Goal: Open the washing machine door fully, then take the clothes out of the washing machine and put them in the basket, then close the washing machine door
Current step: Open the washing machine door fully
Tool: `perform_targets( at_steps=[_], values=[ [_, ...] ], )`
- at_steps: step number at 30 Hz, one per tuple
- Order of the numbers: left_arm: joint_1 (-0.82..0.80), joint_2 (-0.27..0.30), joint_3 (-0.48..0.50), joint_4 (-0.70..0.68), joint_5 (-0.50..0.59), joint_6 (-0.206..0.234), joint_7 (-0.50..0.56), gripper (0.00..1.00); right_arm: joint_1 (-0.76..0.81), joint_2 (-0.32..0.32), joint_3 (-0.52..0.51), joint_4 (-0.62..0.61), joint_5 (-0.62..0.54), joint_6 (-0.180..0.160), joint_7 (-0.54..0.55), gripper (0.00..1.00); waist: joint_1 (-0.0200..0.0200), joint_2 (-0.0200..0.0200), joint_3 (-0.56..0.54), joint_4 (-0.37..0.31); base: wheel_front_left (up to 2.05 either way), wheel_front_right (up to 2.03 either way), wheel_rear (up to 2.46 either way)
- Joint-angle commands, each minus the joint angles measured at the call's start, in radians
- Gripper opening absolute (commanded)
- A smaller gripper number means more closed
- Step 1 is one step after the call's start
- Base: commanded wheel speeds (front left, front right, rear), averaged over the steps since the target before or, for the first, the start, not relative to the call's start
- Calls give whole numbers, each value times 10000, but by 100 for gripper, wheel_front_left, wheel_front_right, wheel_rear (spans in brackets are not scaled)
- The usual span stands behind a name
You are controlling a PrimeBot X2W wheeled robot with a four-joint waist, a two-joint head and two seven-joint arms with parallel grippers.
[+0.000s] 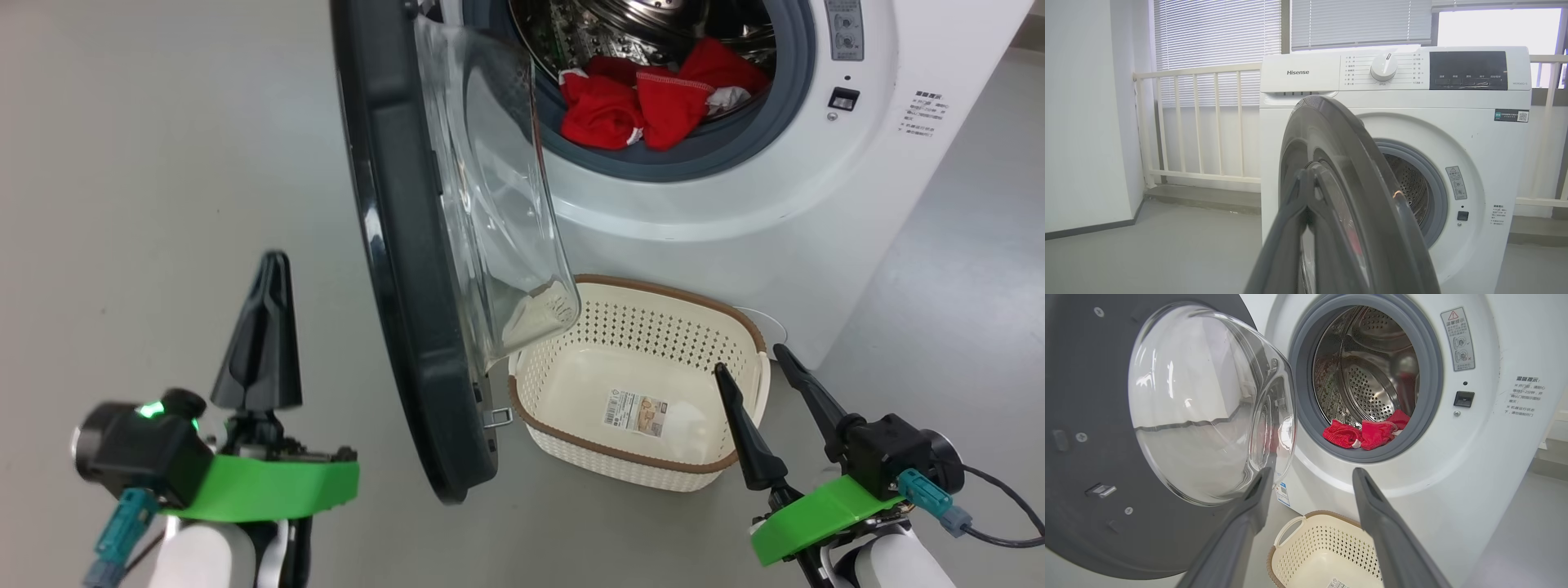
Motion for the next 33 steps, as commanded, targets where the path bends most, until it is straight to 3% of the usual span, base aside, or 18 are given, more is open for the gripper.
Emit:
perform_targets(
  at_steps=[1,6,17,25,33],
  values=[
    [-521,177,373,-569,188,-77,-120,0,-324,22,283,-189,121,35,-64,100,0,-1,17,-44,0,0,0],
    [-931,176,113,-1440,531,-215,-120,0,-338,22,276,-161,90,35,-64,100,0,-1,42,-117,0,0,0],
    [-878,148,-1874,-2450,448,-387,406,0,-389,22,216,-178,-81,35,-65,100,0,-1,163,-174,0,0,0],
    [-533,142,-3380,-1613,-336,-378,1289,0,-452,22,283,-128,-78,35,-65,100,0,-1,285,-179,0,0,0],
    [-312,141,-3757,-692,-564,-20,1718,0,-450,22,200,-139,1,35,-65,100,0,-1,338,-204,0,0,0]
  ],
)
